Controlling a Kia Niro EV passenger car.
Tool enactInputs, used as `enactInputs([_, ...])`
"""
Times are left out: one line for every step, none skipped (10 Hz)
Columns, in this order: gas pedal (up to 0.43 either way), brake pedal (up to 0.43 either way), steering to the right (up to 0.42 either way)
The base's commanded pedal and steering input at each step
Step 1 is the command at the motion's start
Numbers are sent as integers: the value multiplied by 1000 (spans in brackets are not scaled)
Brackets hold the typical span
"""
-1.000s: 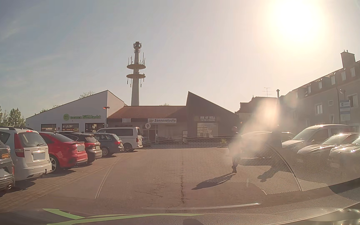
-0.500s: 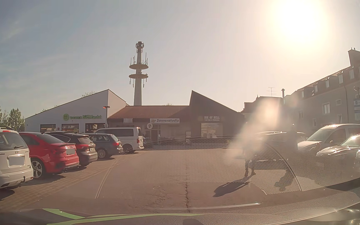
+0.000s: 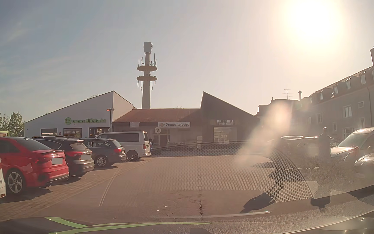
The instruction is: Follow the waypoints while adhering to traffic rules and regulations
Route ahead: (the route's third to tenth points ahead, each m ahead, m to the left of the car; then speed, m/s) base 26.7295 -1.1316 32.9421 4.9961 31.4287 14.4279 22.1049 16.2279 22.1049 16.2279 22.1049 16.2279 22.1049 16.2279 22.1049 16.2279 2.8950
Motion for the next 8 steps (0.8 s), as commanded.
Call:
enactInputs([87, 0, -41])
enactInputs([87, 0, -34])
enactInputs([87, 0, -27])
enactInputs([87, 0, -23])
enactInputs([87, 0, -19])
enactInputs([87, 0, -15])
enactInputs([87, 0, -13])
enactInputs([87, 0, -12])
